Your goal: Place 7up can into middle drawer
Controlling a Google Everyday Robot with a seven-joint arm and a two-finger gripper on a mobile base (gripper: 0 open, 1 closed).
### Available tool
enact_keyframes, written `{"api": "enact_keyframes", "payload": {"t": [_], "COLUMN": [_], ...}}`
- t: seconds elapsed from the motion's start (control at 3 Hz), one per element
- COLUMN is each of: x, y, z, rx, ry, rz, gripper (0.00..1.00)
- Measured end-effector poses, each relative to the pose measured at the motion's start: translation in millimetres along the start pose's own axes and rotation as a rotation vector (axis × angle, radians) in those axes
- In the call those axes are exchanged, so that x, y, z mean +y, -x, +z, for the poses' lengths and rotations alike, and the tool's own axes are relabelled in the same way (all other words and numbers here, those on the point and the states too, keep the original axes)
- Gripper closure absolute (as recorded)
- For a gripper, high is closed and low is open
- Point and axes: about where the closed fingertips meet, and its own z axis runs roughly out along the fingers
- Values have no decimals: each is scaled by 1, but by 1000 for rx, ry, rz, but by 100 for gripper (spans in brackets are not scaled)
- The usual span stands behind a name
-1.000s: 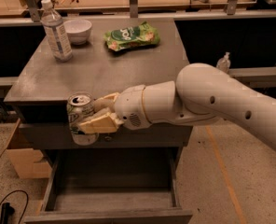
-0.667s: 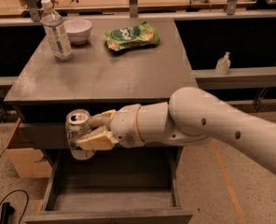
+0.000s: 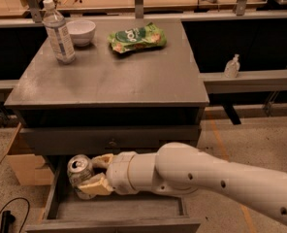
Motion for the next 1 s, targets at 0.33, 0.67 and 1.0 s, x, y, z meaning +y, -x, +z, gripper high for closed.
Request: {"api": "enact_keyframes", "payload": {"t": [0.33,0.67,1.0], "x": [1,-4,-4], "y": [-51,-55,-79], "z": [29,36,47], "rx": [70,74,90], "ry": [-44,-70,-74], "rz": [16,1,1], "gripper": [100,100,100]}}
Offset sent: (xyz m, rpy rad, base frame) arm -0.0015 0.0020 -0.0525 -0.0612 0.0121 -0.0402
